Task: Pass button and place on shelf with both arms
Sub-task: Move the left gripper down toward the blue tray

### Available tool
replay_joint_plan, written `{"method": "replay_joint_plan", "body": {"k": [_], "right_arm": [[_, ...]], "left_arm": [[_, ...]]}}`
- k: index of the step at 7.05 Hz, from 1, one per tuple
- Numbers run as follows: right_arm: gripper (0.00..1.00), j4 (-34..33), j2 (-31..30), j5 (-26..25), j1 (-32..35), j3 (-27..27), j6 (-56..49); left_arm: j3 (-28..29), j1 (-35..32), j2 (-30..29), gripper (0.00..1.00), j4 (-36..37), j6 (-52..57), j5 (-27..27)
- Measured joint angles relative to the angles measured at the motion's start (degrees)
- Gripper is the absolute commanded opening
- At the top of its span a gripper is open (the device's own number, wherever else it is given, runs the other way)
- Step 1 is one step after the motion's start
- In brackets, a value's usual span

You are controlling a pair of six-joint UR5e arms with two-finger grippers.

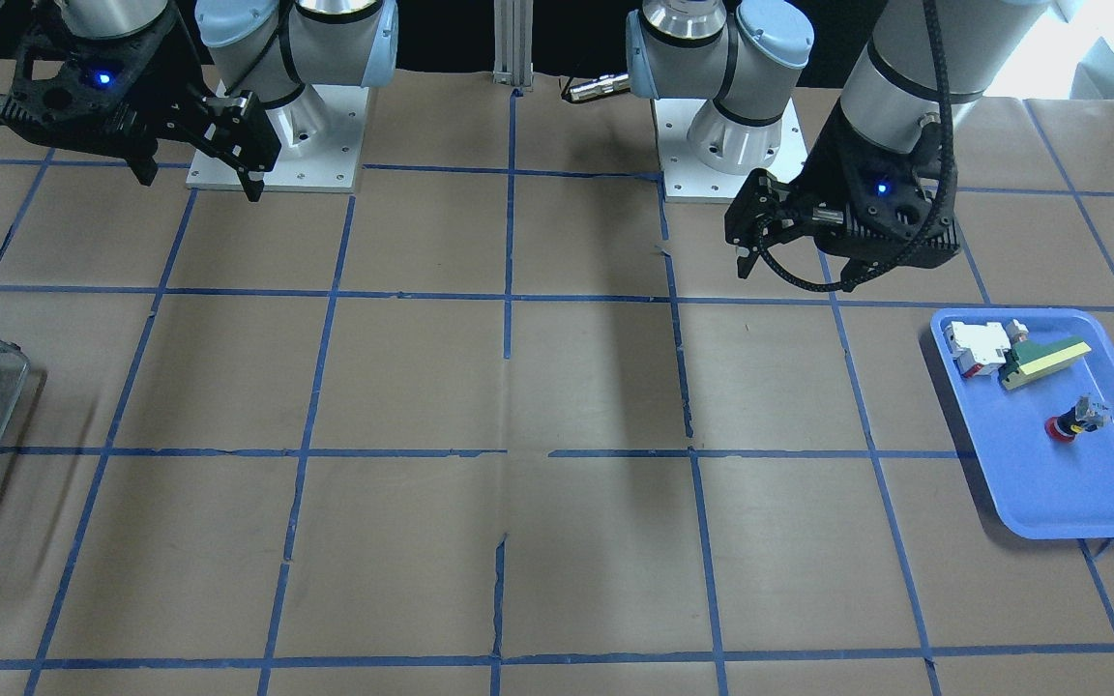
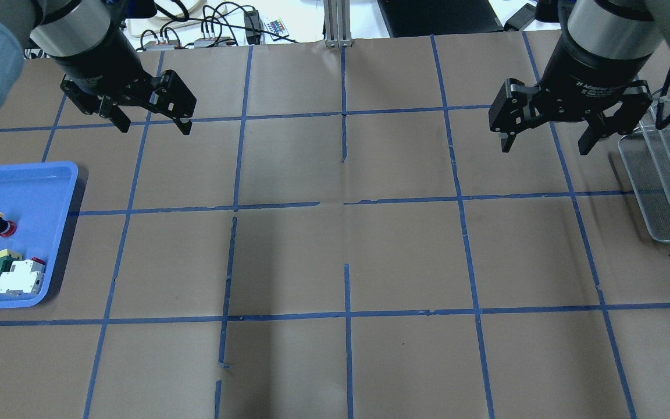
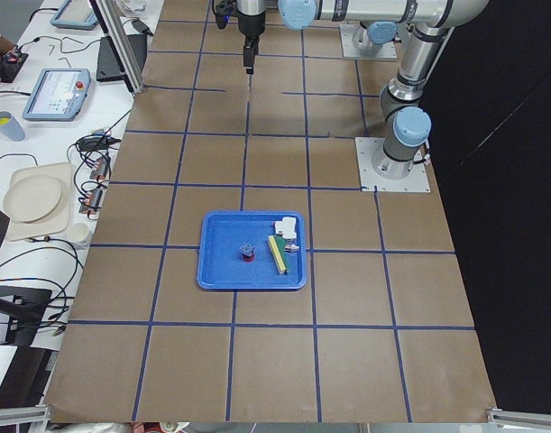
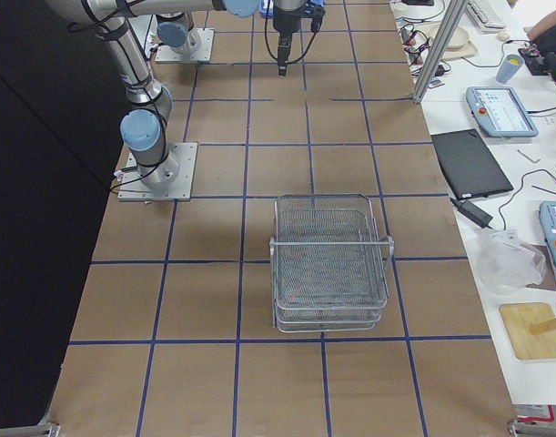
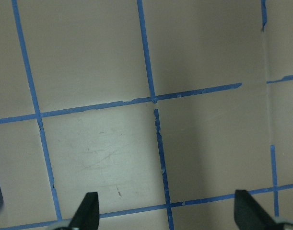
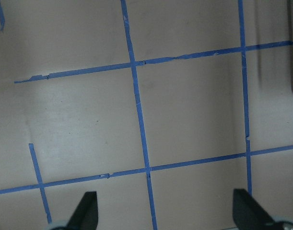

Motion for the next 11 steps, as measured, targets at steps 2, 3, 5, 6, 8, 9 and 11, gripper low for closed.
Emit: {"method": "replay_joint_plan", "body": {"k": [2,3,5,6,8,9,11], "right_arm": [[1.0,-0.3,-0.2,1.5,0.1,0.0,0.1],[1.0,-0.3,-0.1,2.6,0.2,0.0,0.1],[1.0,-0.7,-0.3,3.2,0.2,1.0,0.0],[1.0,-0.9,-0.4,3.2,0.2,1.7,0.0],[1.0,-0.9,-0.4,3.2,0.2,2.1,0.0],[1.0,-0.9,-0.5,3.2,0.2,2.2,0.0],[1.0,-0.9,-0.5,3.2,0.2,2.3,0.0]], "left_arm": [[1.8,-0.2,-1.2,1.0,-1.9,-1.8,2.0],[1.9,-0.3,-1.2,1.0,-2.4,-2.4,2.5],[1.2,-0.3,-0.3,1.0,-2.7,-2.6,2.9],[0.8,-0.3,-0.1,1.0,-2.8,-2.6,2.9],[1.0,-0.2,-0.4,1.0,-2.8,-2.7,2.9],[1.1,0.2,-0.4,1.0,-2.9,-2.6,2.9],[1.9,6.0,-0.6,1.0,-2.8,-1.0,2.7]]}}
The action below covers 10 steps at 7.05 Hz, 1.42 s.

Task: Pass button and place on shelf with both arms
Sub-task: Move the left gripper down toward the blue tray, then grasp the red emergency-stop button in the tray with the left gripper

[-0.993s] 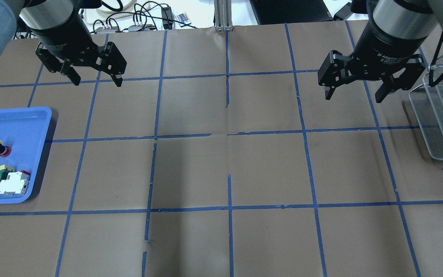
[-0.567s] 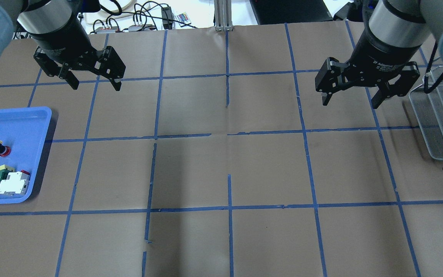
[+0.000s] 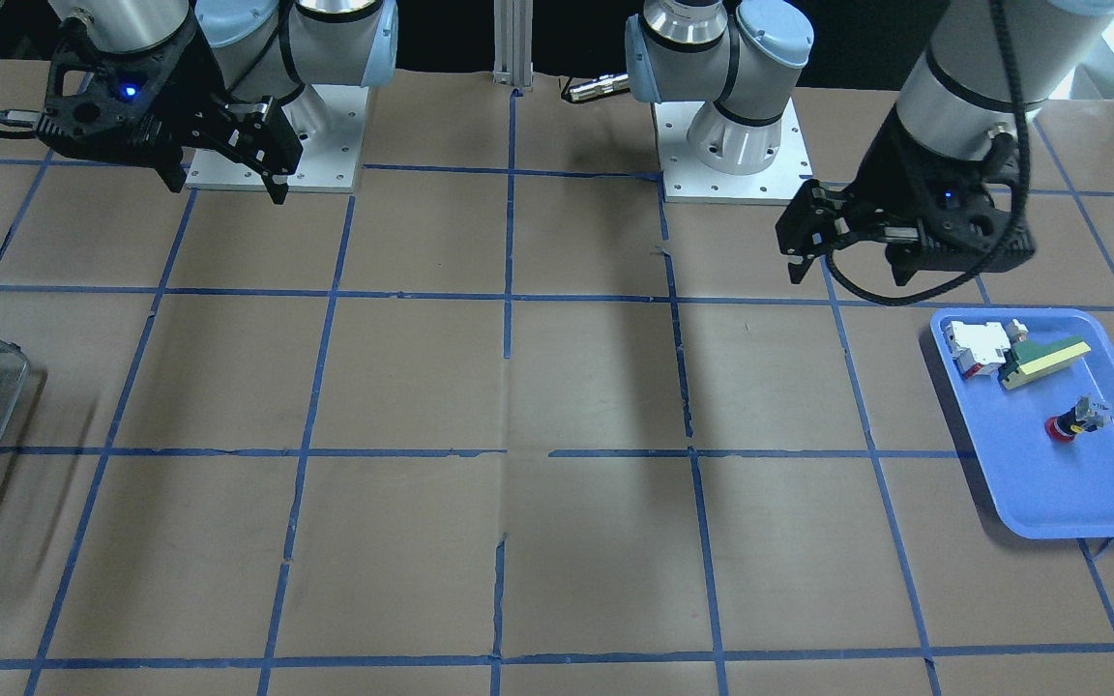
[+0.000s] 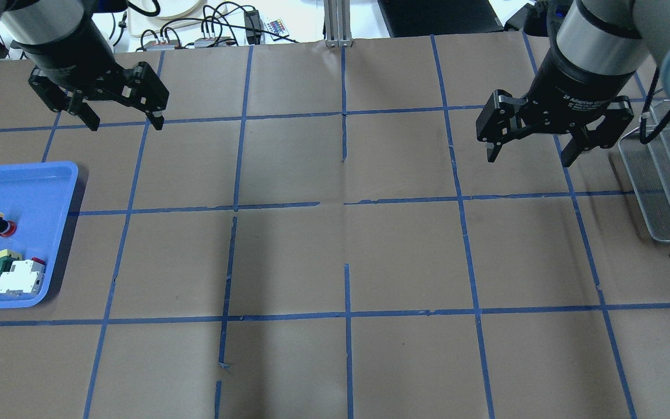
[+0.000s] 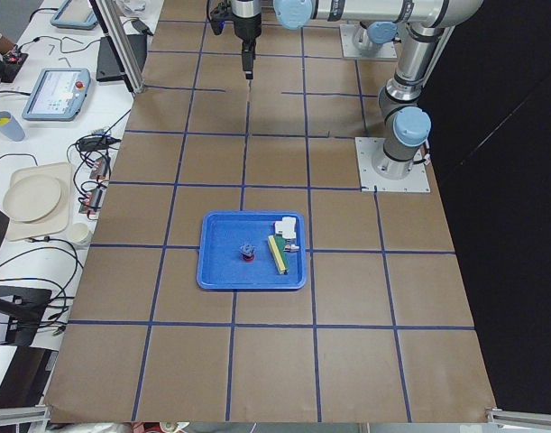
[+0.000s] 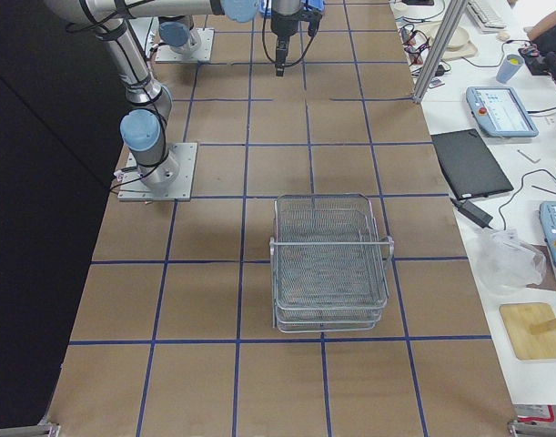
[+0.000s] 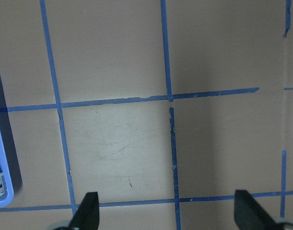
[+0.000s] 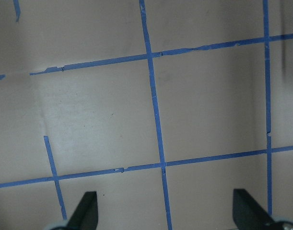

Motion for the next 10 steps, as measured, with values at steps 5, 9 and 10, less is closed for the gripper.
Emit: {"method": "replay_joint_plan", "body": {"k": [5,9,10], "right_arm": [[1.0,0.0,0.1,-0.5,-0.1,0.1,0.2],[1.0,-0.1,0.1,-0.4,0.0,0.2,0.0],[1.0,-0.1,0.1,-0.5,0.0,0.2,0.0]], "left_arm": [[-0.5,22.1,-10.0,1.0,9.7,30.2,-0.3],[-0.6,35.9,-22.5,0.99,26.7,59.8,-2.6],[-0.6,37.4,-24.3,0.99,28.0,63.7,-3.7]]}}
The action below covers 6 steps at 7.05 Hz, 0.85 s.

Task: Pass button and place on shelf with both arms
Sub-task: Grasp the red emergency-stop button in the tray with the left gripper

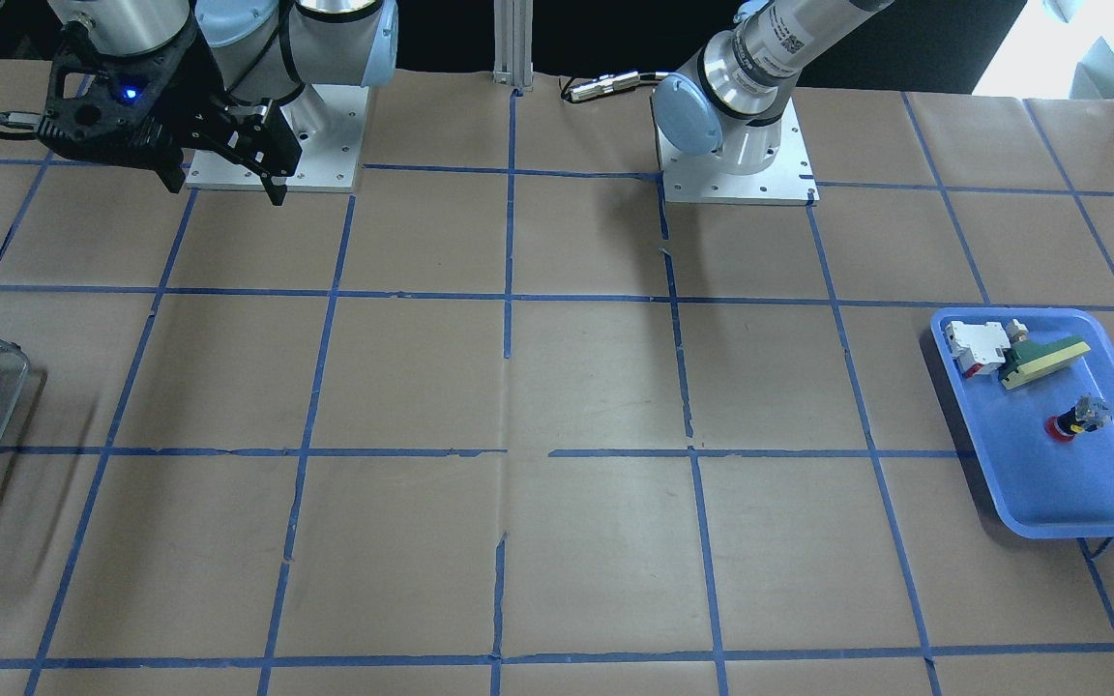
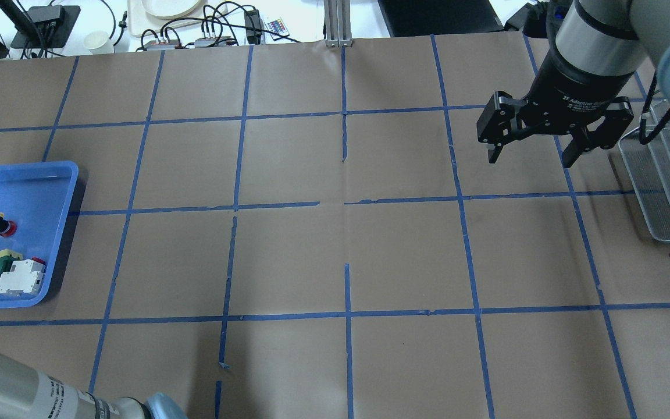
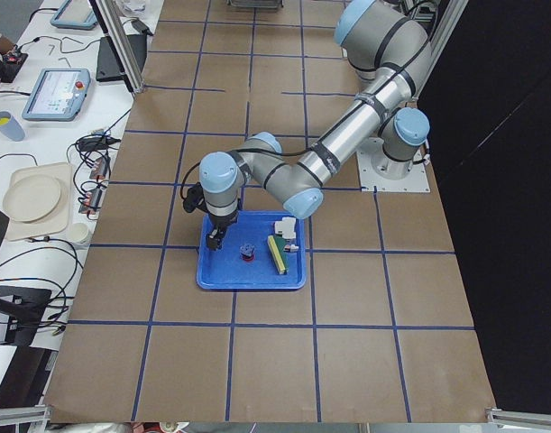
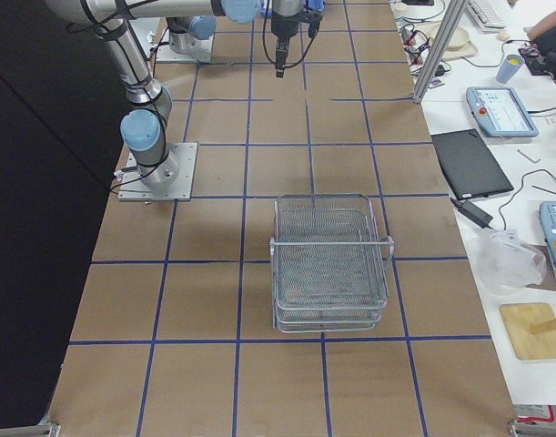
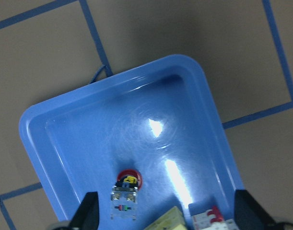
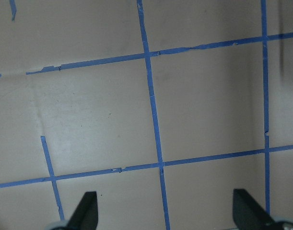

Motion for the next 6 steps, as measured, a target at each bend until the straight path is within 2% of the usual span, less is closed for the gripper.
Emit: {"method": "replay_joint_plan", "body": {"k": [3,6], "right_arm": [[1.0,-0.1,0.0,-0.4,0.0,0.0,0.0],[1.0,-0.1,0.0,-0.4,-0.1,0.0,0.1]], "left_arm": [[-5.2,1.3,-0.4,0.98,1.3,5.9,-0.1],[-7.3,2.1,-1.7,0.95,5.6,8.5,-0.1]]}}
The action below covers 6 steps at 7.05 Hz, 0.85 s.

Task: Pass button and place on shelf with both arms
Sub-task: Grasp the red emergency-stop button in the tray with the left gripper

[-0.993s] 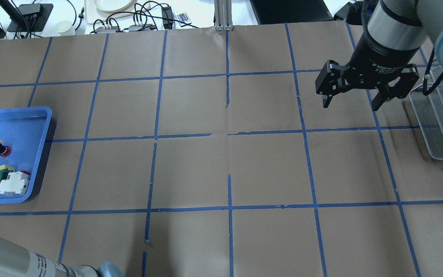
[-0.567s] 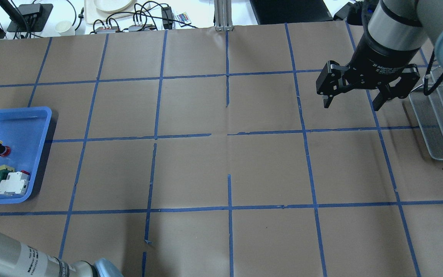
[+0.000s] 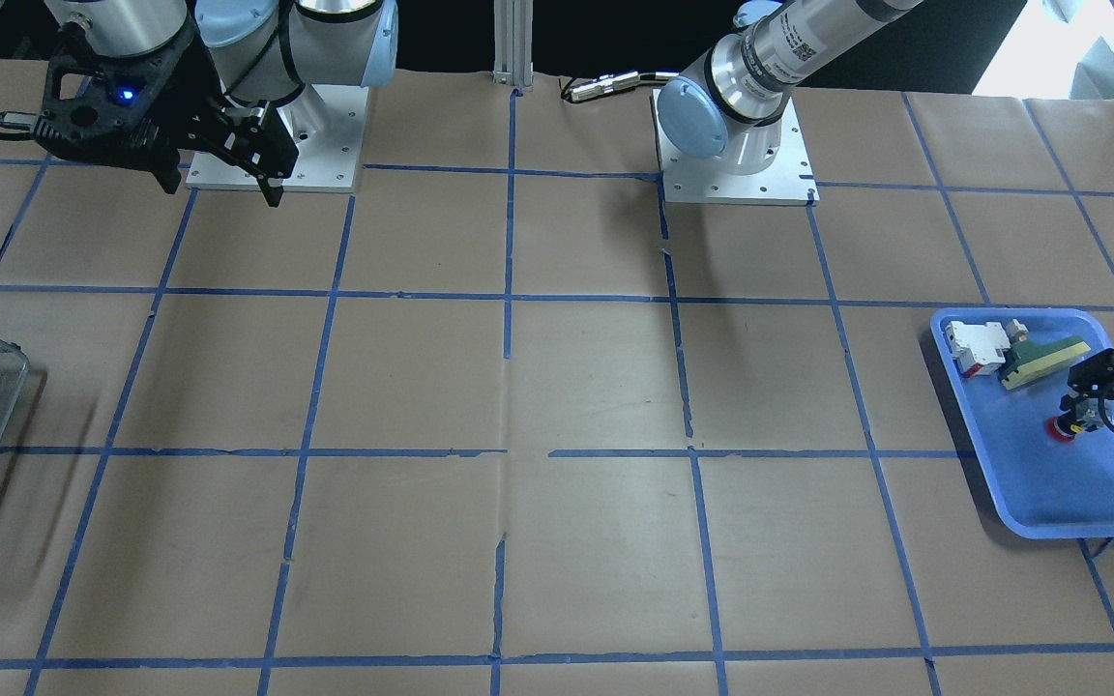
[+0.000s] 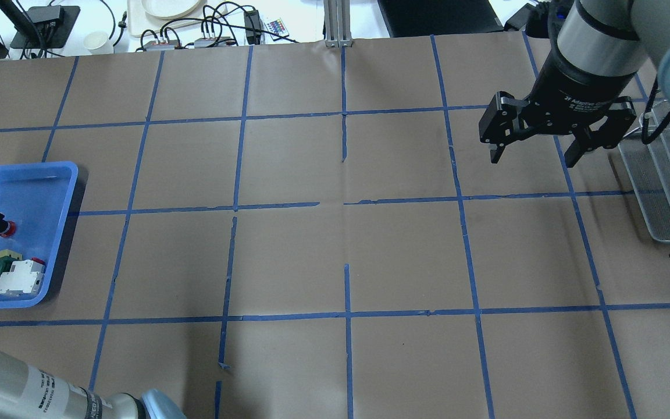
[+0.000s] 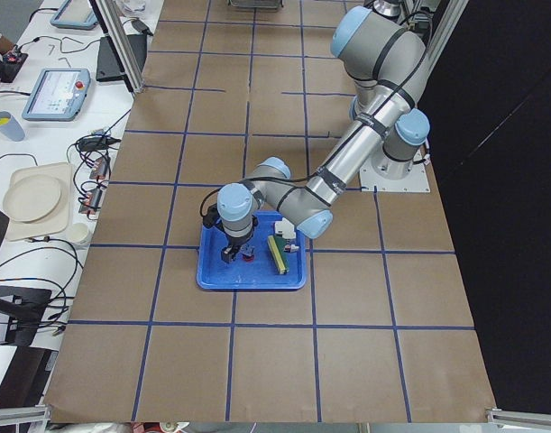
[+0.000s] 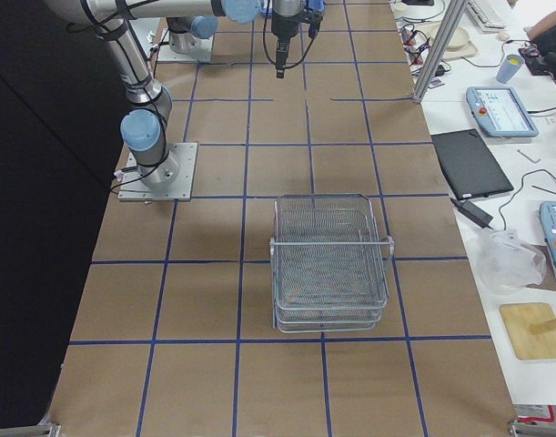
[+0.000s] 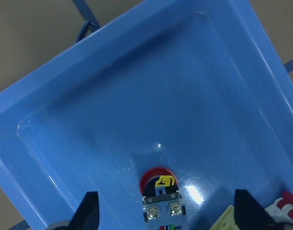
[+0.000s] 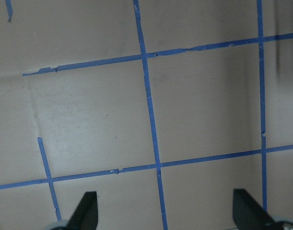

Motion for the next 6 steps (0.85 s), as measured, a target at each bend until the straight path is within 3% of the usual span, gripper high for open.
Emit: {"method": "replay_joint_plan", "body": {"k": [1,2,4,6], "right_arm": [[1.0,0.1,0.0,0.0,0.0,0.1,0.0],[1.0,0.2,0.0,0.0,0.0,0.1,0.0],[1.0,0.6,0.0,-0.1,0.0,0.2,0.3],[1.0,0.9,0.0,-0.1,0.1,0.2,1.1]], "left_arm": [[-0.1,0.1,-0.2,0.9,0.3,0.2,0.2],[-0.4,0.2,-0.1,0.72,0.2,0.2,0.3],[-0.9,0.3,0.2,0.2,-0.1,0.1,0.6],[-1.0,0.3,0.6,0.16,-0.3,0.1,0.6]]}}
